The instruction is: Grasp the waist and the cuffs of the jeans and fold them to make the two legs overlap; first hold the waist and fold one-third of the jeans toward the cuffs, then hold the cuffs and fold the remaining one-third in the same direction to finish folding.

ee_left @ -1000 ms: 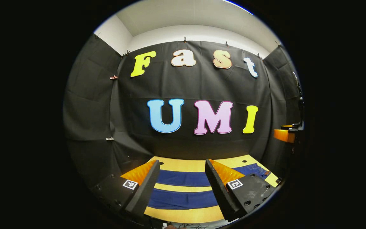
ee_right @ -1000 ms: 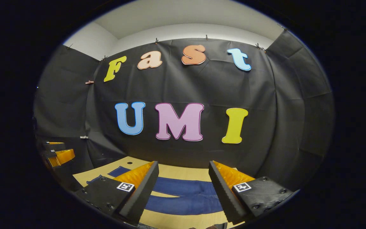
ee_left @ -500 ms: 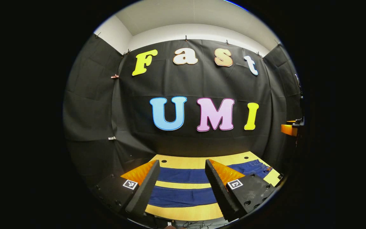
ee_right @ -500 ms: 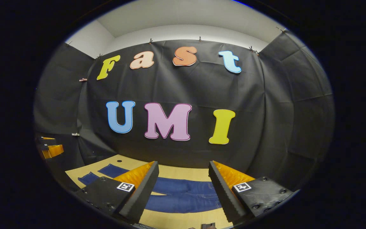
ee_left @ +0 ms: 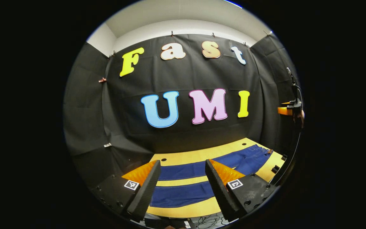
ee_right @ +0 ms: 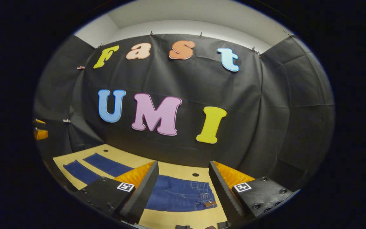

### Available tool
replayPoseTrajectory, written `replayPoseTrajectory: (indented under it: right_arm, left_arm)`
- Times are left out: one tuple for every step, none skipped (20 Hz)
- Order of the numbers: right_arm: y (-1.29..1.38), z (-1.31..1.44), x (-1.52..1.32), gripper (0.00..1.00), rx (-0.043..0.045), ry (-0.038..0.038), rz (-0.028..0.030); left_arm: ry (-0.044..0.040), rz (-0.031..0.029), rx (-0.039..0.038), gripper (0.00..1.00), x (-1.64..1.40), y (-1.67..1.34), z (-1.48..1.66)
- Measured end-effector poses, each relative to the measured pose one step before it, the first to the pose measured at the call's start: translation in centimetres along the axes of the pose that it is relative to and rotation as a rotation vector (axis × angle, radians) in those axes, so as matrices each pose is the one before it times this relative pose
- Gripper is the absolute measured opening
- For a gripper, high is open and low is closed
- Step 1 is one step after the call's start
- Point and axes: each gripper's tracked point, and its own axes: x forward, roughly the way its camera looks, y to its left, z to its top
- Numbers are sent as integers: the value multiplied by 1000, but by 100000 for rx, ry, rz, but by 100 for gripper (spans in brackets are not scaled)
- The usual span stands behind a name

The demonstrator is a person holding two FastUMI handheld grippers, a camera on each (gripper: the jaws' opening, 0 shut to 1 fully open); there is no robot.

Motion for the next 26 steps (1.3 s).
replayPoseTrajectory:
  right_arm:
    - [-462, -1079, 551, 97, -913, 3632, 460]
    - [-196, -1178, 601, 97, -791, 3691, 1025]
    - [-82, -1033, 556, 97, -1094, 3473, 1314]
    - [230, -1079, 673, 97, -2252, 3301, 2158]
    - [228, -1055, 856, 97, -3916, 2861, 2012]
    - [297, -1062, 1089, 97, -5373, 2645, 2484]
    - [364, -964, 1140, 97, -5822, 3099, 3026]
    - [575, -1098, 1303, 97, -4694, 3189, 4106]
    - [752, -1177, 1355, 97, -4171, 3150, 5299]
    - [830, -1226, 1754, 97, -2490, 3636, 6685]
    - [811, -1459, 1705, 97, -828, 5284, 7324]
    - [411, -1389, 1588, 97, -481, 5232, 5479]
    - [185, -1380, 1647, 98, -1314, 4657, 4960]
    - [45, -1378, 1559, 97, -1801, 5010, 4885]
    - [423, -1434, 1309, 97, -1751, 6138, 6562]
    - [679, -1616, 1390, 98, -2380, 6246, 6532]
    - [438, -1528, 1491, 98, -3877, 6234, 5420]
    - [16, -1373, 1594, 97, -4183, 5360, 4824]
    - [177, -1164, 1413, 97, -3390, 5192, 4556]
    - [85, -1079, 1066, 98, -2621, 4457, 3983]
    - [-96, -772, 1152, 98, -1952, 3374, 3406]
    - [-122, -437, 939, 98, -1131, 2767, 2602]
    - [-45, -535, 706, 98, -88, 2986, 2513]
    - [-102, -494, 626, 98, -115, 2382, 1941]
    - [-181, -238, 471, 98, -763, 1555, 1214]
    - [-194, -175, 314, 98, -388, 1137, 503]
  left_arm:
    - [2286, -1093, 3431, 82, 504, 1037, -842]
    - [2904, -1626, 4089, 82, 544, 898, -890]
    - [2723, -3035, 3724, 82, 850, 369, -1171]
    - [2057, -4132, 2794, 82, 717, 32, -696]
    - [1485, -4709, 2007, 82, 812, -42, -721]
    - [2364, -4026, 1002, 82, 761, 162, -1020]
    - [2825, -3100, -81, 82, 919, 352, -930]
    - [2363, -3172, -796, 82, 1101, 373, -775]
    - [2349, -3198, -1106, 82, 1174, 260, -712]
    - [3118, -3082, -433, 82, 1110, 267, -910]
    - [3280, -2533, 871, 82, 1104, 383, -775]
    - [3086, -2157, 2061, 82, 1111, 465, -770]
    - [2622, -2696, 2568, 82, 1131, 347, -697]
    - [3492, -3803, 2550, 82, 1112, 20, -932]
    - [4465, -2781, 2898, 82, 1297, 223, -909]
    - [5101, -1546, 2268, 82, 1285, 683, -1263]
    - [5589, -3027, 980, 82, 1285, 339, -1230]
    - [6025, -4197, 705, 82, 1214, 28, -1268]
    - [7017, -4309, 1700, 82, 1301, -134, -1533]
    - [7733, -3645, 2859, 82, 1269, -73, -1359]
    - [7436, -3482, 3807, 82, 979, -54, -1527]
    - [7207, -3408, 3757, 82, 1093, -129, -1417]
    - [6046, -3272, 2230, 82, 1082, -194, -1074]
    - [6111, -4231, 838, 82, 990, -285, -989]
    - [4418, -3841, 584, 82, 618, -97, -509]
    - [2734, -4201, 684, 82, 442, -288, -376]
